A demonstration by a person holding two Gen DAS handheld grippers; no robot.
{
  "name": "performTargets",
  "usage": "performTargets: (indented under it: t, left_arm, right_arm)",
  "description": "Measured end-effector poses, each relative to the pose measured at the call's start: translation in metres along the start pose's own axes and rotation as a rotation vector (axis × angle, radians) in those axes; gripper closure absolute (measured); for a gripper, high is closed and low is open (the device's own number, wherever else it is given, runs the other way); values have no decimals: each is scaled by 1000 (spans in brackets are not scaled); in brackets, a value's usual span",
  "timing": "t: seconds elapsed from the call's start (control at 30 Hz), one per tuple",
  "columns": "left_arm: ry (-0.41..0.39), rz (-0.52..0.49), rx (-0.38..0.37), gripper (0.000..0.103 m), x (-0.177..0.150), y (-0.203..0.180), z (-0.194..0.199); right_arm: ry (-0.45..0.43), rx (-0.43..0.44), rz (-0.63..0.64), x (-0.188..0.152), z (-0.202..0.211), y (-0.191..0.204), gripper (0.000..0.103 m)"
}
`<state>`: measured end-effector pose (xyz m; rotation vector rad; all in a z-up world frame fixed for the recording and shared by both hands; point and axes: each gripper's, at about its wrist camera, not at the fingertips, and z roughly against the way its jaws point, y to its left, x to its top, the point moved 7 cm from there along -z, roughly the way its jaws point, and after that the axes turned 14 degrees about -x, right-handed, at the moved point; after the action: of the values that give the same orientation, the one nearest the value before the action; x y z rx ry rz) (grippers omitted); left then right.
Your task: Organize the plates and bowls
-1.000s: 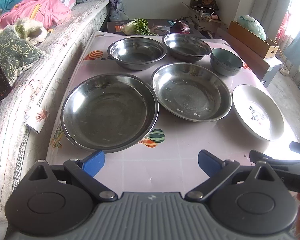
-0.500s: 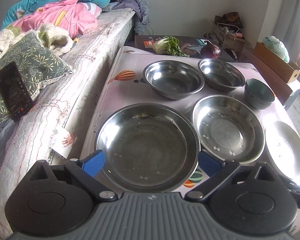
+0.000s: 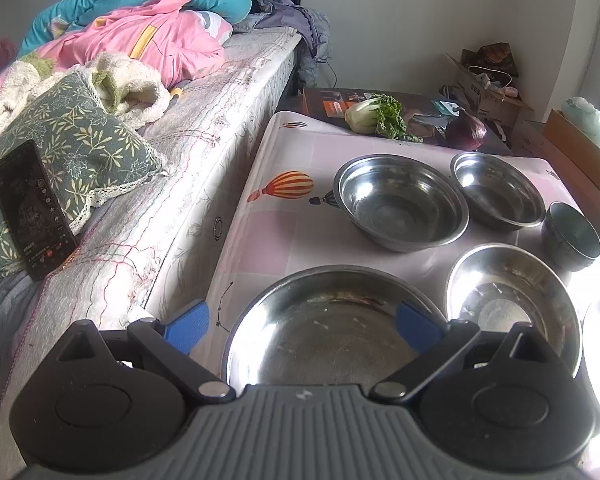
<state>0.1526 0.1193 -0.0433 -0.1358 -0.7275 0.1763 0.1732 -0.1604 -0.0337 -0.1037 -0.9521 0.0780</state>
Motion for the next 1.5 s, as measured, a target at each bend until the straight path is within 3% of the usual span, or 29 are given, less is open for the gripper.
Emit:
performTargets:
  t: [0.3,0.5,0.73,0.97,1.1,1.17,1.5]
  left_arm:
    - [-51,-2,-74,3,40,9,-21]
    - [-63,15,-105,3,67,20,-43]
    - [-23,-19,-101,11,92,25,-81]
    - [70,-40,-120,37,101,20,-124]
    - [119,-29,-148,46,103,20,-143]
    - [144,-14,-164,64,103,20,-150]
    - [233,39,-224,88,96,19,-173]
  right_arm:
    - [-5,158,-67,58,-42,24,1]
    - [41,279,-86,90,-77,55,2]
    - [155,356,-89,110,-132,95,18]
    - [293,373,-74,108,-192,131,51]
    - [318,355,-56,106,-210,139,60]
    - [326,345,-47,104,-216,139,67]
    - [408,388,-51,89,-235,147,81]
